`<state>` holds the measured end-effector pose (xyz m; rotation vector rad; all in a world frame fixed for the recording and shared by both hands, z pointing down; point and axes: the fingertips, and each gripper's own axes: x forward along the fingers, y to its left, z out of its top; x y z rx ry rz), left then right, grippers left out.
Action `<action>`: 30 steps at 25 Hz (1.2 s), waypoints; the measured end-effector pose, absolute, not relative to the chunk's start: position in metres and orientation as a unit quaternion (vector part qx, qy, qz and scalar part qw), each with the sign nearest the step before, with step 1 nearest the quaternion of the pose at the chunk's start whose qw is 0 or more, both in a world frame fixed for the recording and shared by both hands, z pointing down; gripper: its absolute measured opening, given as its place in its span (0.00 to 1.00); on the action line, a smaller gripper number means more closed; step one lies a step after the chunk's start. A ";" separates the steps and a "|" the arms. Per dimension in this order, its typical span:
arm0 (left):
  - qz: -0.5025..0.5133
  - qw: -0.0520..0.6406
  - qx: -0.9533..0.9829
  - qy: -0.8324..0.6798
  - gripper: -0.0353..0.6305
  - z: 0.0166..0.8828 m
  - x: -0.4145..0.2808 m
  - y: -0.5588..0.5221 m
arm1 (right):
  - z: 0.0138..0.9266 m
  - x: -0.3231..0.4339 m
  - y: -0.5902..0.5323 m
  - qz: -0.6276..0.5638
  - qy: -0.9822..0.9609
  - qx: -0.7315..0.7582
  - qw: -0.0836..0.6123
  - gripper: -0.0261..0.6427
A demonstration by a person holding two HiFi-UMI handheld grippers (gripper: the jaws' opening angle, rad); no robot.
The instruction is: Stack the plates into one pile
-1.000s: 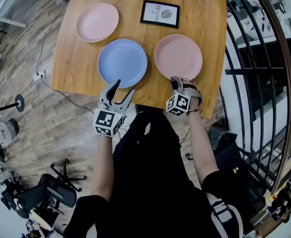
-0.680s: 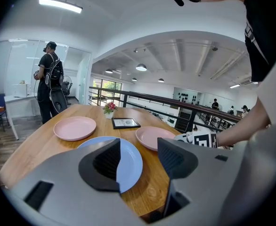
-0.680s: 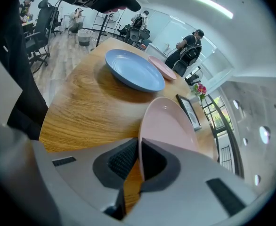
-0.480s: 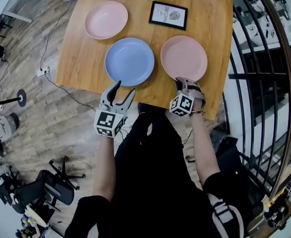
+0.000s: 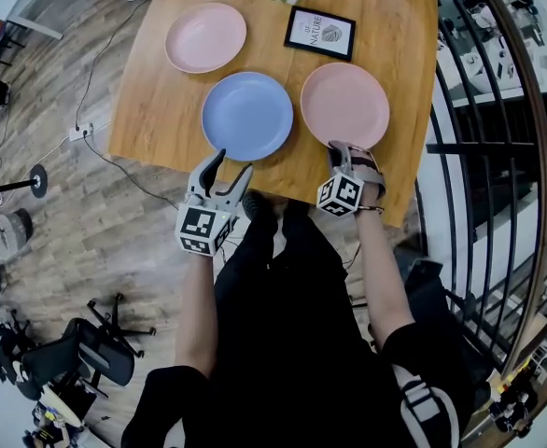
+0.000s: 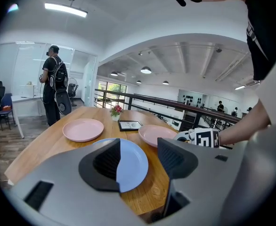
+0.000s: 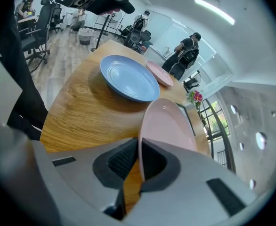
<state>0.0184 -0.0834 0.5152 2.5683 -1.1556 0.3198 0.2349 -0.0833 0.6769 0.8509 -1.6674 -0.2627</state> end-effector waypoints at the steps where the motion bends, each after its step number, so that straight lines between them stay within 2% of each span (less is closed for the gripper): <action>1: 0.111 0.150 0.895 -0.404 0.44 0.513 0.016 -0.084 | 0.674 0.232 -0.084 -0.115 -0.716 0.363 0.585 0.07; 30: 0.098 0.140 0.878 -0.447 0.44 0.496 -0.057 -0.085 | 0.668 0.129 -0.093 -0.170 -0.741 0.295 0.579 0.07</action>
